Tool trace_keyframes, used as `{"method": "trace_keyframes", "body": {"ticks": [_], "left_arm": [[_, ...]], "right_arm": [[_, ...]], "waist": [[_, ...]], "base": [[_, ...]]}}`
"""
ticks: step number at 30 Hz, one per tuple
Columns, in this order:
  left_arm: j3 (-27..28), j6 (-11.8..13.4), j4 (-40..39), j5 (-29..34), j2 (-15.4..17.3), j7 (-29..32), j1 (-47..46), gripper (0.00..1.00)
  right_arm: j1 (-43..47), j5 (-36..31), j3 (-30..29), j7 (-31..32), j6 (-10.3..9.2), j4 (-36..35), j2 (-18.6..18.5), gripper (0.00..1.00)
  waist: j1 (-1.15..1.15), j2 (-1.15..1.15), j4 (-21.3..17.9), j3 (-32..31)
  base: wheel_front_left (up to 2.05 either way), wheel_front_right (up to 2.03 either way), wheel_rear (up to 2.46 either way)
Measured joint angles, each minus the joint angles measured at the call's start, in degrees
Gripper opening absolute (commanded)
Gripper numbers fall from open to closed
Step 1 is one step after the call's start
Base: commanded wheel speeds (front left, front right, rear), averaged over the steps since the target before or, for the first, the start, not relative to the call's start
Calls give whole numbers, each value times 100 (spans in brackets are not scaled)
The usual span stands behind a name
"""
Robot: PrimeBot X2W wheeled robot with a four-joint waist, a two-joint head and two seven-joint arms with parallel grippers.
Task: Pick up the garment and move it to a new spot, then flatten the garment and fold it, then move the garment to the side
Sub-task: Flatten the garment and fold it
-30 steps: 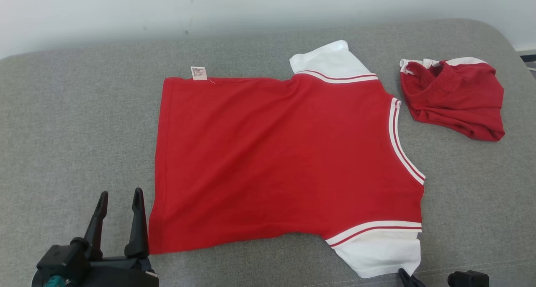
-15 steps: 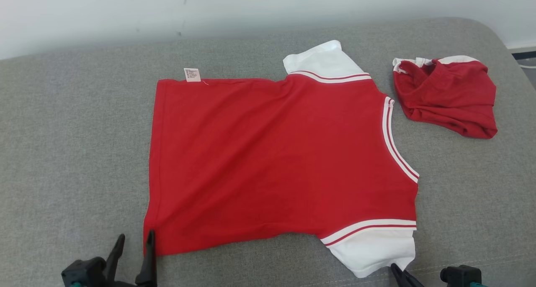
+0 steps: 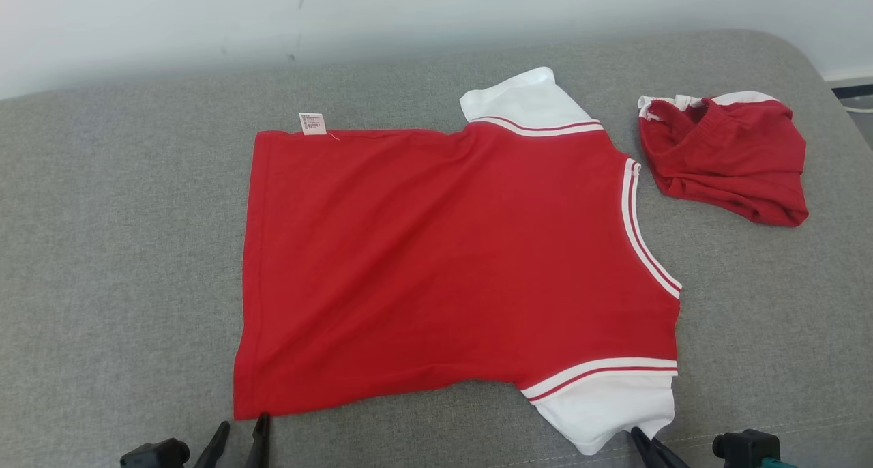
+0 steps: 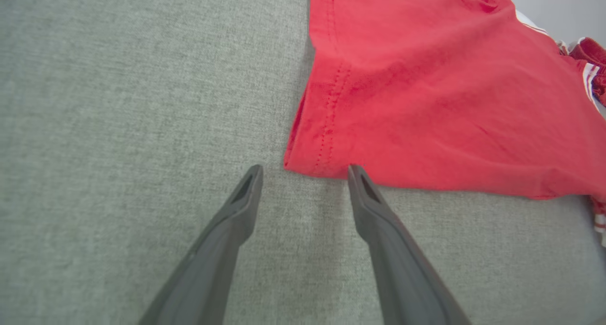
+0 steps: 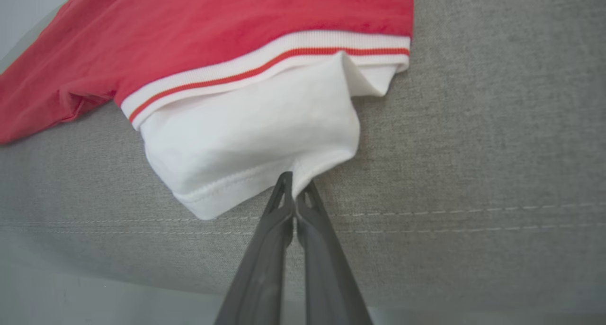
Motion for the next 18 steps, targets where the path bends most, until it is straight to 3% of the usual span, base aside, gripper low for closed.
{"method": "trace_keyframes", "body": {"ticks": [6,10,15,18], "left_arm": [[24,-92,110,-63,-12,44,-108,82],[46,-99,170,-115,-53,43,-171,82],[45,-145,274,-124,-63,40,-235,75],[44,-148,304,-126,-63,35,-261,23]], "right_arm": [[-1,53,96,-41,1,0,-49,0],[-10,99,152,-81,1,1,-101,0],[-58,140,247,-86,1,1,-115,0],[-96,154,283,-92,1,0,-123,0]], "waist": [[0,0,-3,0],[0,0,-1,1],[0,0,7,-3],[0,0,8,-4]], "base": [[0,0,0],[0,0,0],[0,0,0],[0,0,0]]}}
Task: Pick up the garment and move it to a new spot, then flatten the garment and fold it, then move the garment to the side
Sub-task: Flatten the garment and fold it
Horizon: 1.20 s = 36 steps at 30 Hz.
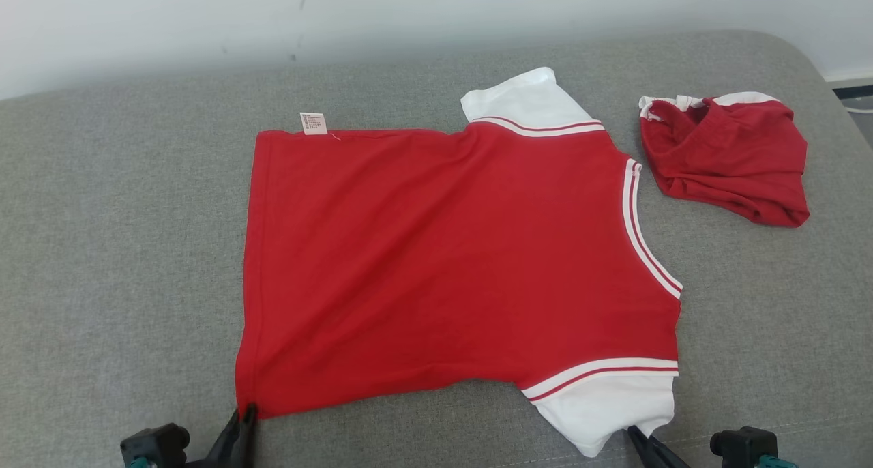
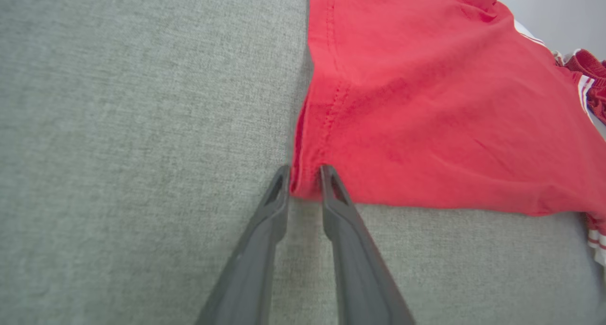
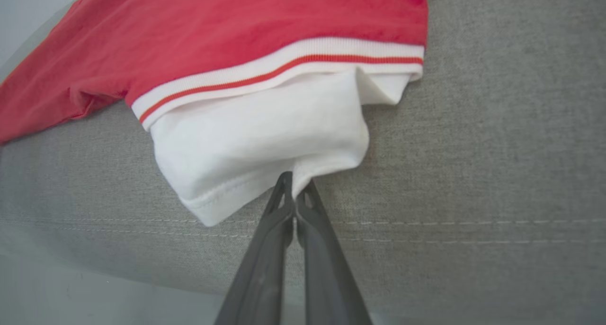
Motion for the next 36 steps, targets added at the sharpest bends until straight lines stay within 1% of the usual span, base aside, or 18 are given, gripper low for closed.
{"method": "trace_keyframes", "body": {"ticks": [1,2,7,9,15,22,26,30,32,36], "left_arm": [[0,-1,18,-2,-1,0,-20,5],[1,-40,45,-9,0,-5,-62,0],[1,-53,90,-20,2,-67,-68,0],[1,-102,87,-48,4,-104,-67,0],[-49,-198,-120,-60,75,-174,-41,0],[-34,-247,-422,-245,151,-241,-47,0],[-35,-250,-584,-300,205,-245,-46,0],[-16,-254,-746,-399,264,-244,-41,0],[22,-296,-816,-419,293,-241,-40,0],[52,-296,-968,-624,316,-192,-40,0]], "right_arm": [[-12,0,14,-14,0,-1,-7,0],[-16,3,42,-29,0,-3,-25,0],[-14,115,91,-51,0,-22,-85,0],[-4,180,127,-93,0,-101,-145,0],[246,519,505,-145,1,-679,-494,0],[309,1129,903,-192,4,-1525,-872,0],[348,1390,1085,-194,4,-1906,-1152,0],[366,1806,1009,-243,4,-2275,-1463,0],[365,2046,928,-244,4,-2464,-1582,0],[312,2427,779,-250,4,-2811,-1702,0]], "waist": [[0,0,0,0],[0,0,0,1],[0,0,0,1],[0,0,2,-7],[0,0,9,-19],[0,0,-8,10],[0,0,-15,11],[0,0,-28,6],[0,0,-38,6],[0,0,-64,14]], "base": [[0,0,0],[0,0,0],[0,0,0],[0,0,0],[0,0,0],[0,0,0],[0,0,0],[0,0,0],[0,0,0],[0,0,0]]}}
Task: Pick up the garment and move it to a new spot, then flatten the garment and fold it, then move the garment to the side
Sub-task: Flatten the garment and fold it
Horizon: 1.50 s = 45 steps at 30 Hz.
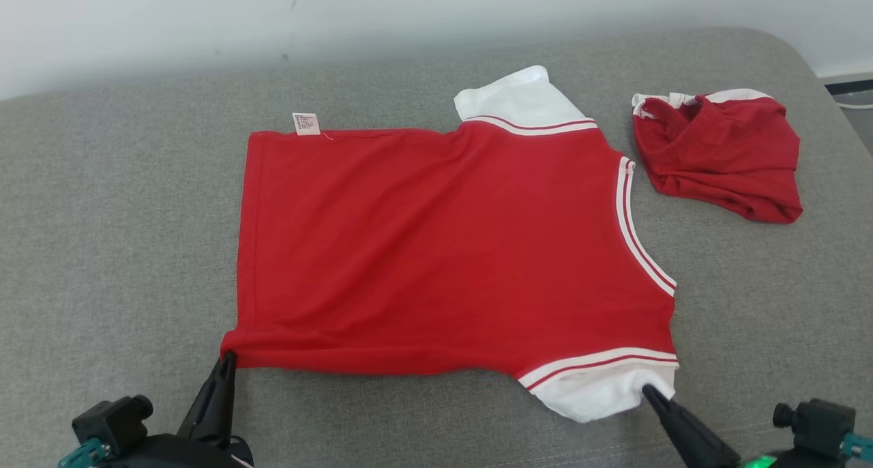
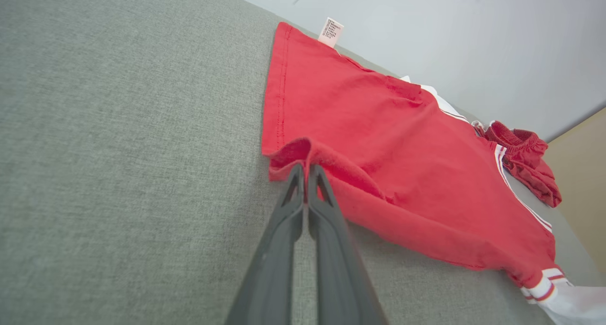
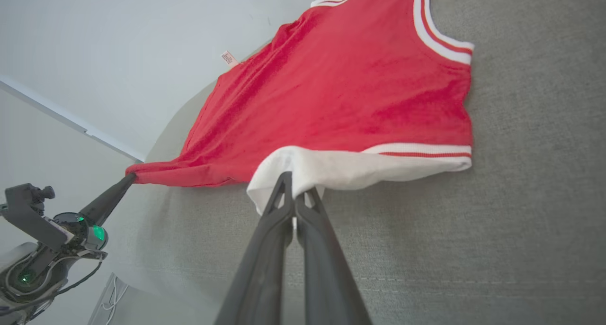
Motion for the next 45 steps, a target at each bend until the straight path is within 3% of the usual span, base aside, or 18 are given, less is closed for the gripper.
{"method": "trace_keyframes", "body": {"ticks": [16,31,45], "left_arm": [[76,-1,-301,-353,58,152,-4,0],[53,8,-736,-554,-56,391,-498,0],[80,129,-408,-659,-187,402,-1208,0]], "right_arm": [[-176,701,-922,-49,0,115,212,0],[-758,521,-1549,-51,0,363,740,0],[-1809,176,-1416,-52,0,1255,1066,0]], "waist": [[0,0,-17,25],[0,0,-14,365],[1,0,-80,845]], "base": [[0,0,0],[0,0,0],[0,0,0]]}}
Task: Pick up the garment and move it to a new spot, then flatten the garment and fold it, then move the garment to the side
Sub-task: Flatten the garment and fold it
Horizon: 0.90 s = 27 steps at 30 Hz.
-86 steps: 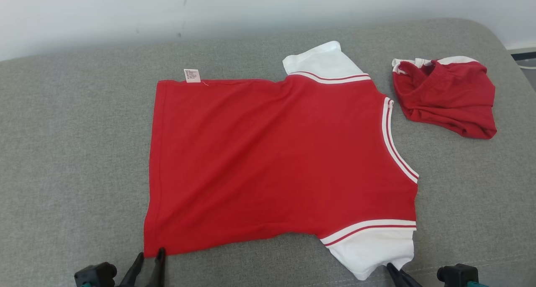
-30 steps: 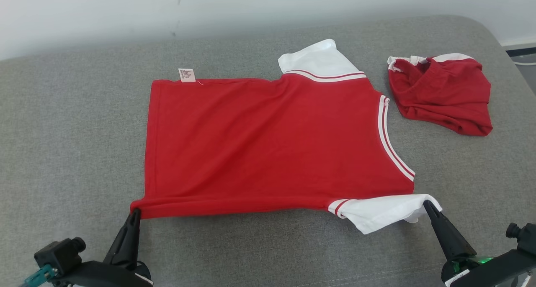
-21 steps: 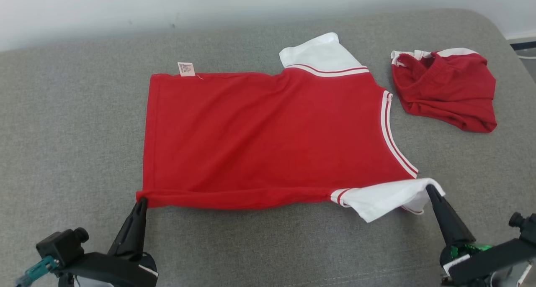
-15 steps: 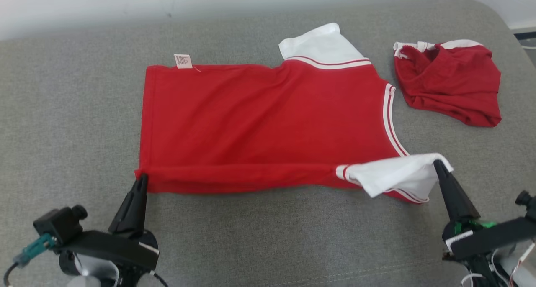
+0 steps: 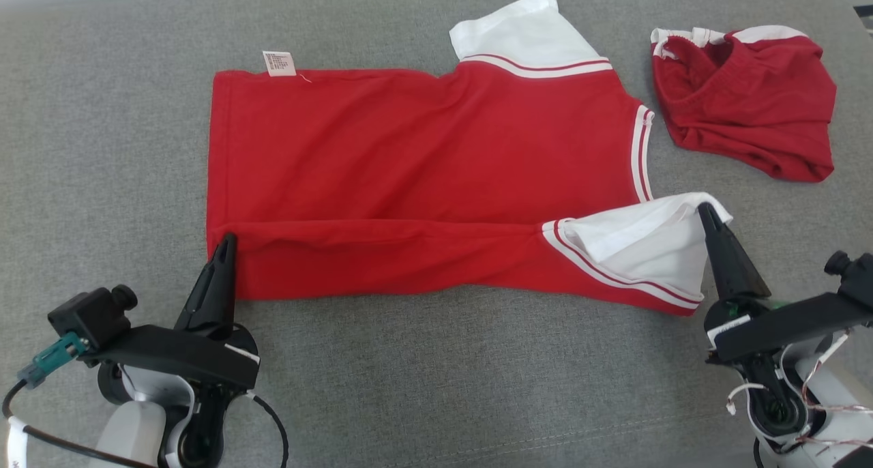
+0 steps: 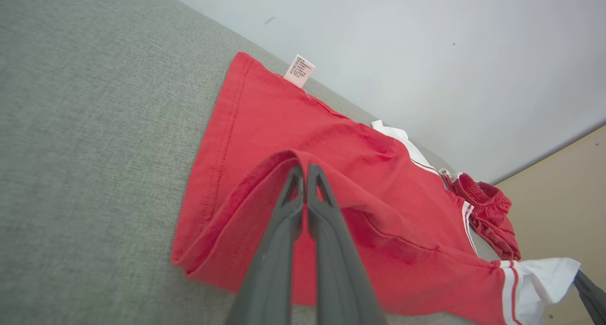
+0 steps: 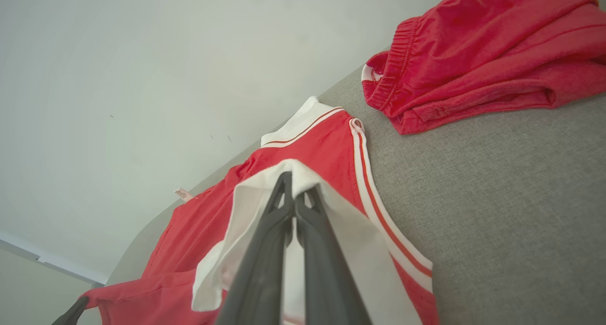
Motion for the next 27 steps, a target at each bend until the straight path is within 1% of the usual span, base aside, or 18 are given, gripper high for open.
{"method": "trace_keyframes", "body": {"ticks": [12,17,27], "left_arm": [[14,-11,202,0,16,-1,-269,0],[-45,-26,288,1,-2,-1,-494,0],[-52,-19,644,20,-11,-1,-812,0]], "right_arm": [[-632,-40,115,-16,0,588,159,0],[-864,-88,221,-18,0,896,152,0],[-1271,-88,275,-24,0,1182,182,0]], "waist": [[0,0,18,155],[0,0,50,230],[0,0,137,369]], "base": [[0,0,0],[0,0,0],[0,0,0]]}}
